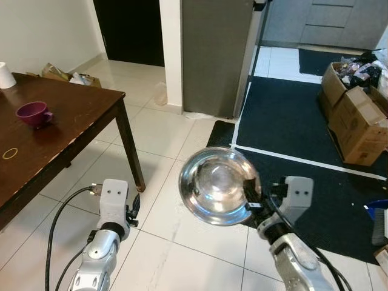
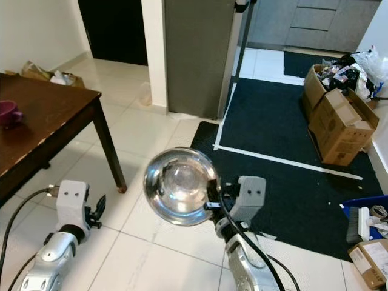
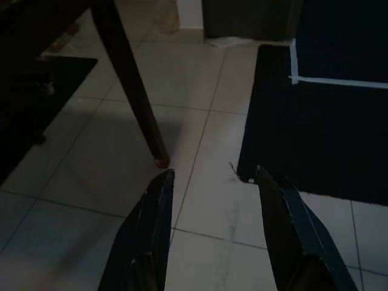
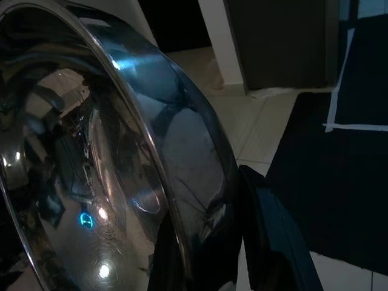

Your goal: Setting the table

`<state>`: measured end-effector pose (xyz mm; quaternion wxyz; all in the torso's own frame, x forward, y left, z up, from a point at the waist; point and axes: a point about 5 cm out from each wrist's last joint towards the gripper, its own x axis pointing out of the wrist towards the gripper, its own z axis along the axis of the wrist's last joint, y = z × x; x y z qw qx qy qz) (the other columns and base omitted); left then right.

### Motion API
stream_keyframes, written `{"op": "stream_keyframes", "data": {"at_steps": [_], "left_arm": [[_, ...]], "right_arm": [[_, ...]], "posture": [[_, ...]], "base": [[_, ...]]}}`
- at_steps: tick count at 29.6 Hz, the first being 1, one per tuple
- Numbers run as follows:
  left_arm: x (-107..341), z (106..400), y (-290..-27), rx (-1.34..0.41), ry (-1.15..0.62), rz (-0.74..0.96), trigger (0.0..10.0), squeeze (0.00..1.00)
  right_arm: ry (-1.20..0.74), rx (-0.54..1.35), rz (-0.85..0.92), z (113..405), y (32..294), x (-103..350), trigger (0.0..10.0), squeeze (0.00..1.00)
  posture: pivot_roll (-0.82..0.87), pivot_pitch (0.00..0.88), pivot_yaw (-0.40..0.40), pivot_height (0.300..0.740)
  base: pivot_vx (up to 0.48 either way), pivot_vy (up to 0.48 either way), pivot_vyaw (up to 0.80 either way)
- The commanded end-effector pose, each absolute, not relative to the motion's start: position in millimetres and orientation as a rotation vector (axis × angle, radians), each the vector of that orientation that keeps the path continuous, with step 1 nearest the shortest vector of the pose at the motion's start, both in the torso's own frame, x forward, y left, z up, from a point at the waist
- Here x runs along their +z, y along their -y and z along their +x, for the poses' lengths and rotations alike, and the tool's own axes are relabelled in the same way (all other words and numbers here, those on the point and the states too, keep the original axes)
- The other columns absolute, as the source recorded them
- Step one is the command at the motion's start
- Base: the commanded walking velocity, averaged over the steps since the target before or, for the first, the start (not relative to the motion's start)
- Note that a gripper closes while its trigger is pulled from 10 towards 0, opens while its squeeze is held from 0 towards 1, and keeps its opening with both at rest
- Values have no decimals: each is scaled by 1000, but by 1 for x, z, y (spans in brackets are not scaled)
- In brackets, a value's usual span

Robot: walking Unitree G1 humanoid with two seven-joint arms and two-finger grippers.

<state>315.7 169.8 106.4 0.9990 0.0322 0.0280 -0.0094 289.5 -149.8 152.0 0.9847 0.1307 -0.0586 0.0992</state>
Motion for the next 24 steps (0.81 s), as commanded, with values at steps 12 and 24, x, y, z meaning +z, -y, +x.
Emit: {"op": "stream_keyframes", "data": {"at_steps": [12, 24], "left_arm": [[104, 314, -169, -27, -56, 70, 10000, 0], [103, 313, -169, -25, -56, 68, 10000, 0]], "right_arm": [[135, 194, 268, 289, 152, 154, 10000, 0], [134, 199, 265, 289, 152, 154, 10000, 0]], "posture": [[-22, 98, 109, 740], [-22, 94, 109, 740]], "base": [[469, 0, 0], [469, 0, 0]]}}
